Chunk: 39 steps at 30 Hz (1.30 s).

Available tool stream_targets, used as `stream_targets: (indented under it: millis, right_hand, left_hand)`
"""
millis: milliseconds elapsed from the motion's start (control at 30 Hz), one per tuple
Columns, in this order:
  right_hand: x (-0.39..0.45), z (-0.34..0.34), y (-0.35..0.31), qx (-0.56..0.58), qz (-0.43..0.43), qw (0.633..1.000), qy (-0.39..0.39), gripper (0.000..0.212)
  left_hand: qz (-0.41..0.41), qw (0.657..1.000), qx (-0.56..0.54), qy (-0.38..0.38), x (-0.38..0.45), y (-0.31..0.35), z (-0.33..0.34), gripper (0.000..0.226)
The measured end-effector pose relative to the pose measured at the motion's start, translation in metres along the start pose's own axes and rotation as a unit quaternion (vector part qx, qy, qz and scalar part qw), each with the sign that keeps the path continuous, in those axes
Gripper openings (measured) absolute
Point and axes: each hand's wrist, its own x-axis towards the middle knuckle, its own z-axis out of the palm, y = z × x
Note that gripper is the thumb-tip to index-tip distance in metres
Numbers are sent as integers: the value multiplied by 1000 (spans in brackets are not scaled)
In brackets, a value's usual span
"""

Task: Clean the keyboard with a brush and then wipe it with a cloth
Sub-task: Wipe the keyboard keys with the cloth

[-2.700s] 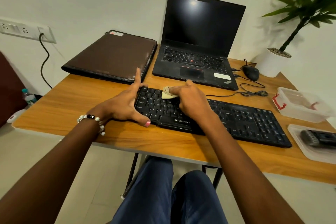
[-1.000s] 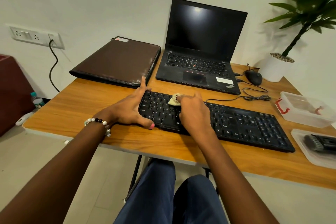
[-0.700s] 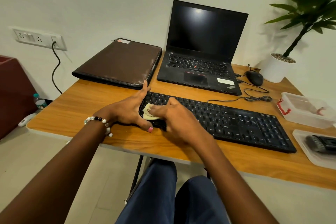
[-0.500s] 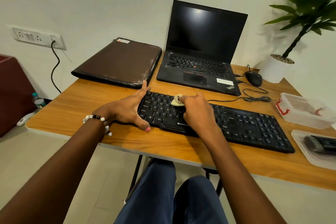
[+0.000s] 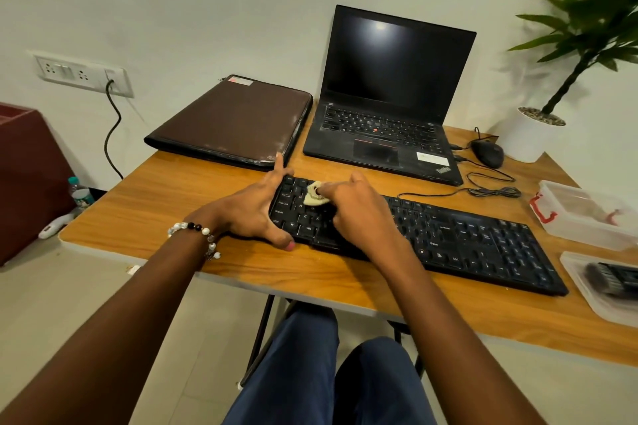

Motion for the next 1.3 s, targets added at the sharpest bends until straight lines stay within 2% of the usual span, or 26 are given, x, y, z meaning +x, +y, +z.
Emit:
stream_targets:
  millis: [67, 133, 200, 300, 367, 467, 533, 600, 733, 833, 900, 967, 1033, 1133, 1233, 1300]
  right_hand:
    - [-2, 6, -19, 9, 6, 1000, 25, 44]
    - [-9, 9, -36, 24, -36, 999, 21, 43]
    - [-15, 11, -39, 43, -86, 995, -4, 43]
    - [-17, 6, -18, 69, -116, 989, -60, 43]
    - [-16, 0, 5, 65, -92, 991, -73, 44]
    - [-13, -3, 22, 23, -7, 1000, -17, 48]
    - [-12, 1, 12, 4, 45, 999, 22, 47]
    - [-14, 5, -7, 2, 54, 998, 34, 44]
    - [-21, 13, -32, 51, -34, 998, 4, 47]
    - [-21, 8, -19, 69, -99, 990, -74, 47]
    - [-18, 0, 1, 55, -120, 987, -91, 47]
    - [-17, -5, 23, 43, -83, 992, -82, 48]
    - [-19, -7, 34, 31, -6, 999, -43, 47]
    - [-24, 0, 24, 18, 87, 996, 12, 51]
    - [-28, 12, -1, 41, 75, 996, 31, 48]
    - [-30, 19, -14, 67, 7, 998, 0, 49]
  left_hand:
    - [3, 1000, 0, 3, 0, 0, 1, 150]
    - [8, 1000, 9, 7, 0, 0, 2, 147]
    - [10, 1000, 12, 9, 1, -1, 2, 148]
    - [4, 1000, 6, 9, 0, -1, 2, 152]
    - [0, 1000, 4, 7, 0, -1, 1, 151]
    - [-6, 1000, -11, 6, 0, -1, 1, 152]
    - [-7, 1000, -13, 4, 0, 0, 1, 152]
    - [-8, 1000, -15, 2, 0, 1, 1, 151]
    - [-11, 1000, -10, 3, 0, 1, 2, 153]
    - [-8, 1000, -2, -1, -1, 2, 1, 155]
    - [-10, 1000, -9, -2, 0, 1, 0, 153]
    - [-12, 1000, -11, -2, 0, 2, 1, 152]
    - [-14, 1000, -17, -1, 0, 3, 1, 150]
    - [-12, 1000, -22, 2, 0, 3, 2, 147]
    - [-16, 1000, -14, 1, -1, 4, 2, 149]
    - [-18, 1000, -10, 2, -1, 3, 1, 151]
